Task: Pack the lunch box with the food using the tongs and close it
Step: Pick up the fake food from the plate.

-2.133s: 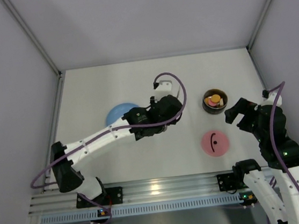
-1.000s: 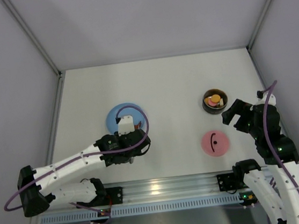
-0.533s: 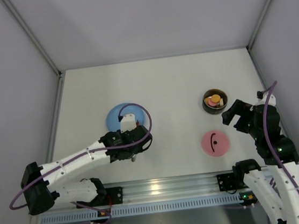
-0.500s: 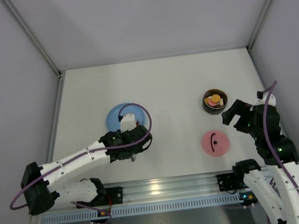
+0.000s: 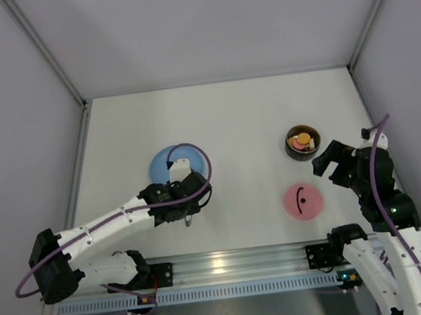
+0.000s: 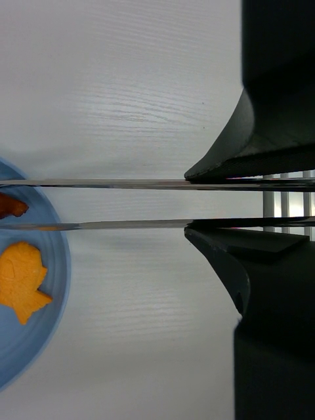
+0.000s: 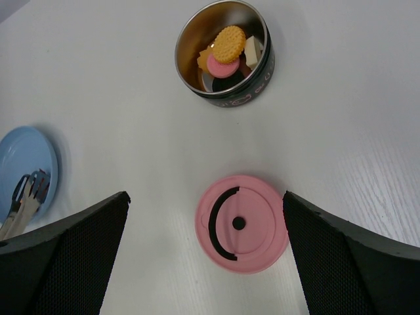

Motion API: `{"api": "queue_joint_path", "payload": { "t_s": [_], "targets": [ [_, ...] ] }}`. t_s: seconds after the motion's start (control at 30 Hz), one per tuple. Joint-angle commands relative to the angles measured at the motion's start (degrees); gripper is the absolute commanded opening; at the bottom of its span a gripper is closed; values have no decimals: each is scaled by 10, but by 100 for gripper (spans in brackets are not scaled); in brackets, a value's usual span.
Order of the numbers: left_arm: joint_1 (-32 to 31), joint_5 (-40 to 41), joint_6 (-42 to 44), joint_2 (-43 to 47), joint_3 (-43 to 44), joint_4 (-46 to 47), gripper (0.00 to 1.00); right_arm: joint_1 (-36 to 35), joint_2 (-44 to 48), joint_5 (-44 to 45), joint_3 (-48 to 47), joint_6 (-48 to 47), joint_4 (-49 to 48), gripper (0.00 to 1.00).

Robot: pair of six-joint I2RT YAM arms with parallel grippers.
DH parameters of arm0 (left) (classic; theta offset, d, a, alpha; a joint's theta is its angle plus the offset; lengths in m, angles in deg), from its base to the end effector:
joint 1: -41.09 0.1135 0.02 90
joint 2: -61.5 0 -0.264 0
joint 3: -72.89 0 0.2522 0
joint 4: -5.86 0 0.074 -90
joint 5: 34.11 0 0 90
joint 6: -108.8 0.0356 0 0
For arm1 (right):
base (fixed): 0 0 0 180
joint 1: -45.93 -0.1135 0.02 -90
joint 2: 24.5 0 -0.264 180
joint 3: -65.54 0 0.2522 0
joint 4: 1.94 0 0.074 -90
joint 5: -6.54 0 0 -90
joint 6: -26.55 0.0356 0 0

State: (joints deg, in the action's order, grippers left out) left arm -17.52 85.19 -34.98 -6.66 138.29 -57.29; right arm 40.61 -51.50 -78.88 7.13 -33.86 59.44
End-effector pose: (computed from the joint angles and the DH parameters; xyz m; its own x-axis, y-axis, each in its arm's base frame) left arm 0.1277 -0.1758 0.2505 -0.7976 -0.0435 -0.6016 -0.0052 0.9979 -0.0653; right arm 0.0947 0.0060 0.3101 -0.4442 0.4530 -0.7730 0.2251 0.8915 0.3931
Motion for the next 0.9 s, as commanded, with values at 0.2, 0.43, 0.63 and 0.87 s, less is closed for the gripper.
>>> {"api": "queue_joint_path", "payload": {
  "t_s": [0.2, 0.43, 0.63, 0.87],
  "targets": [
    [9, 19, 15, 3, 33, 6, 24, 8, 3, -5, -3, -4, -33, 99],
    [18, 76, 39, -11, 143, -48, 20, 8, -1, -4, -11, -5, -31, 99],
    [24, 63, 79, -46, 221, -33, 18, 8, -3, -4, -16, -6, -30, 99],
    [13, -14, 141, -159, 350, 60, 16, 8, -9, 0, -37, -6, -21, 99]
  ]
}}
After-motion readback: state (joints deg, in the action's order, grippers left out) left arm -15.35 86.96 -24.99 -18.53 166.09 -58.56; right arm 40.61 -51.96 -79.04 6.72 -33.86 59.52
